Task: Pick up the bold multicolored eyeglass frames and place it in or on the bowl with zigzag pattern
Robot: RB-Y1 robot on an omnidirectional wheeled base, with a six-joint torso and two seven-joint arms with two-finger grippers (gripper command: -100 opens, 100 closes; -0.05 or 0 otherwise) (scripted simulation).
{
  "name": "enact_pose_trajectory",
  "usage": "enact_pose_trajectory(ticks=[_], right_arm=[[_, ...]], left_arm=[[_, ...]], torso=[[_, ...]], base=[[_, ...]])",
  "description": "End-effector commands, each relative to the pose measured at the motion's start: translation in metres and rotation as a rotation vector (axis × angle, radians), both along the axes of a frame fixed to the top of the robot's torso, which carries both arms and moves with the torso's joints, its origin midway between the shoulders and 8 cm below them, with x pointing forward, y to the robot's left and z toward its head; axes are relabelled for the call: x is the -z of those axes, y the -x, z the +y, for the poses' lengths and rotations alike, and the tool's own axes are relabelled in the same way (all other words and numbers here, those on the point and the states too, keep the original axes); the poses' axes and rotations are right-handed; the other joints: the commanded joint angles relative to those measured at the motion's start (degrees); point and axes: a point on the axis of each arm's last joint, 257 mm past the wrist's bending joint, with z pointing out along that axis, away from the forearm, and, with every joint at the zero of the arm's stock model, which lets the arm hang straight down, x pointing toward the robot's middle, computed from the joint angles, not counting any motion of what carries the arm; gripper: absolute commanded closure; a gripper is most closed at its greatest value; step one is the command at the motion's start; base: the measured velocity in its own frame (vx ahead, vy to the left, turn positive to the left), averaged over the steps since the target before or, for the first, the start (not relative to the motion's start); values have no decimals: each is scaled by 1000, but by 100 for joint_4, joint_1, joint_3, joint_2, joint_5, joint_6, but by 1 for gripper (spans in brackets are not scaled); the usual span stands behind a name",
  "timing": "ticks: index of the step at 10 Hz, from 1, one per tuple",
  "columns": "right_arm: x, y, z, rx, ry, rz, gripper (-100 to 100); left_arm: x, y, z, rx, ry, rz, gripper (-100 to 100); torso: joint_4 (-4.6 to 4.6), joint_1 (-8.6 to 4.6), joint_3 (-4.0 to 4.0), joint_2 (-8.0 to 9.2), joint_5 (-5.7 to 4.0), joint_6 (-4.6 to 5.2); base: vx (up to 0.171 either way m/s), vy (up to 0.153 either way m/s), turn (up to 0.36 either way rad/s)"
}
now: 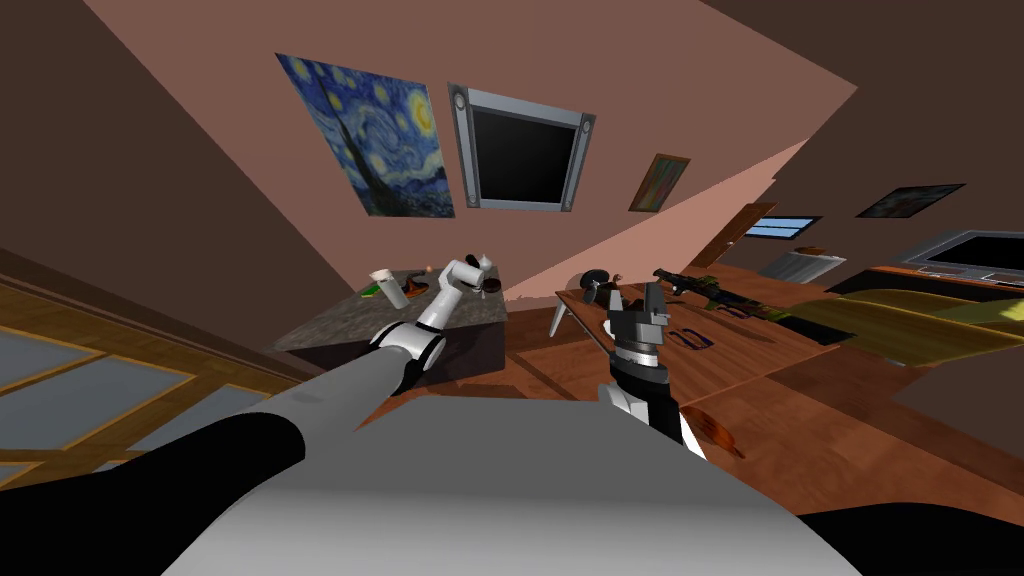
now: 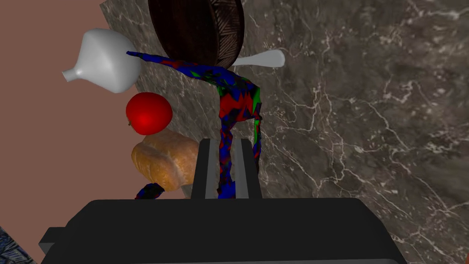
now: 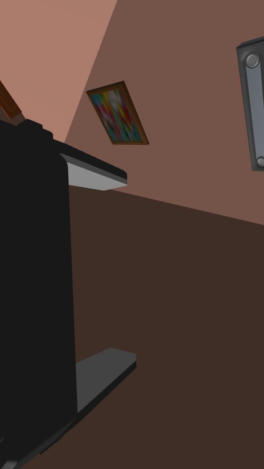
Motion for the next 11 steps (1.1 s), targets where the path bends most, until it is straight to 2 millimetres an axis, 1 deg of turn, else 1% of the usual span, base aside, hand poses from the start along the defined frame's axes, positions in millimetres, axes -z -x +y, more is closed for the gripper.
enact_pose_trajectory(ticks=[1, 2, 3, 5, 6, 7, 9, 10, 11], right_arm=[[0, 0, 0, 0, 0, 0, 0], [0, 0, 0, 0, 0, 0, 0], [0, 0, 0, 0, 0, 0, 0], [0, 0, 0, 0, 0, 0, 0], [0, 0, 0, 0, 0, 0, 0], [0, 0, 0, 0, 0, 0, 0], [0, 0, 0, 0, 0, 0, 0], [0, 0, 0, 0, 0, 0, 0], [0, 0, 0, 0, 0, 0, 0]], left_arm=[[0, -4, 5, -11, 3, 10, 100], [-11, -11, 9, -19, 17, 0, 100], [-5, -10, 12, -26, 15, 15, 100], [-22, -21, 19, -47, 50, 6, 100], [-14, -20, 23, -55, 48, 24, 100], [-12, -20, 23, -57, 48, 29, 100], [-23, -28, 29, -82, 92, 30, 100], [-24, -30, 33, -98, 116, 40, 100], [-17, -28, 35, -105, 115, 57, 100]], torso=[[0, 0, 0, 0, 0, 0], [-2, 3, -1, 0, 1, -3], [0, 1, -1, -2, 0, 1], [-1, 6, -3, -5, 2, -3], [1, 5, -3, -7, 1, -1], [-4, 6, -6, -8, 3, -3], [-2, 11, -3, -5, 4, -3], [0, 9, -5, -12, 3, 0], [-2, 8, -10, -21, 3, -1]], base=[[6, -24, -28], [7, -24, -52], [14, -18, -38], [25, -21, -63], [35, -16, -33], [15, -10, 8], [32, -9, -61], [76, -7, -91], [56, -2, -34]])
